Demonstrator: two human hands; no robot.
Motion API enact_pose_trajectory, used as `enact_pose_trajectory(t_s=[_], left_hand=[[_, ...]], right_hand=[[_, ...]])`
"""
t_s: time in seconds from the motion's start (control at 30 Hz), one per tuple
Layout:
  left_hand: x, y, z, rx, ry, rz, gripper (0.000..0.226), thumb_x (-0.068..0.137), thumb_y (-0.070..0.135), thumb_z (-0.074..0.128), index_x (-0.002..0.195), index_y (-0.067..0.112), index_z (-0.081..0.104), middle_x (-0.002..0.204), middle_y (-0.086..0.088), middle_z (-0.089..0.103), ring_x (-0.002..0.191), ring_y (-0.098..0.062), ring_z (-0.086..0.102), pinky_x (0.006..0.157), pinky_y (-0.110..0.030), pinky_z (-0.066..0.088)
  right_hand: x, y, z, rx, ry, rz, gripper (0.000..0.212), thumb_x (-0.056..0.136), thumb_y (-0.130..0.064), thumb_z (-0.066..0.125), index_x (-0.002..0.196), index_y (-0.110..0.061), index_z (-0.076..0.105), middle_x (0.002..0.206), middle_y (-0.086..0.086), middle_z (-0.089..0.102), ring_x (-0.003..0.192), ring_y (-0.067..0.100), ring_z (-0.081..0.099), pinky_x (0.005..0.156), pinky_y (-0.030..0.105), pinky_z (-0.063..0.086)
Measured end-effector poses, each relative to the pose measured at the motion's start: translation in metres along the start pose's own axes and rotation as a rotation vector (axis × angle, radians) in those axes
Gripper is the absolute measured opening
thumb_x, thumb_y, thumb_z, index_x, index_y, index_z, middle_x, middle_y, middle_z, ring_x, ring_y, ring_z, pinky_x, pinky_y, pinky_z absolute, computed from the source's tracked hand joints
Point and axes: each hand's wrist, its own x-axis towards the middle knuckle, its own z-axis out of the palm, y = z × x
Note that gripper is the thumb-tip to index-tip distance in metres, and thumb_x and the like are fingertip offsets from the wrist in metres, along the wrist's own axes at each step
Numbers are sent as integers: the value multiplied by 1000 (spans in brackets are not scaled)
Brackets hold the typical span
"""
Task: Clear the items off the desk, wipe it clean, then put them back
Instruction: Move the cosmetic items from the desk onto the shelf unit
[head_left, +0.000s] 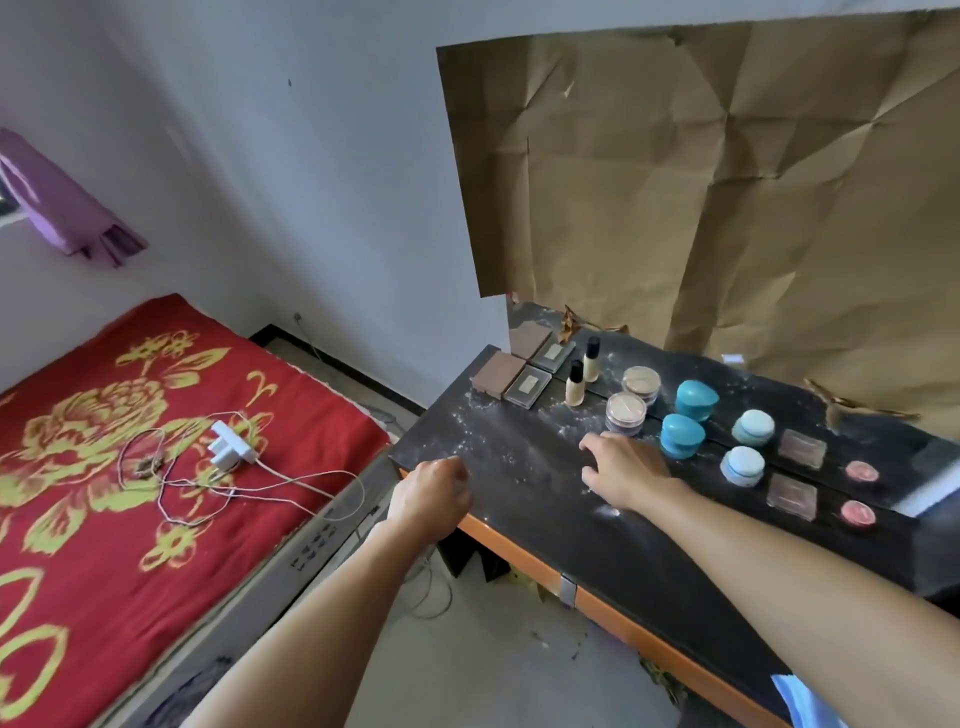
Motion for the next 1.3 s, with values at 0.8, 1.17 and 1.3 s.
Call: enact_pose_trajectory(t_s=[0.8,1.17,1.3], left_hand=[[417,-63,73,-54,-441,161,31,91,29,51,107,3,59,105,-10,63,94,-30,59,80,-38,50],[437,-42,107,-220,-404,-5,15,88,18,48,90,4,51,90,-11,59,74,-25,50,57,-32,34],[436,-42,106,-353,-437,-92,16,90,18,49,99,5,48,85,-7,57,76,-25,53,62,-33,42]], right_hand=[[306,-55,96,341,79,756,38,88,-40,56,109,-9,53,114,11,55,98,32,57,69,36,42],[332,-46,118,568,10,1063,61,72,-47,74,111,-8,50,116,16,57,103,35,58,76,36,46],[334,-40,119,639,-12,1087,64,67,-47,78,109,-9,49,113,13,61,101,32,60,70,32,41]])
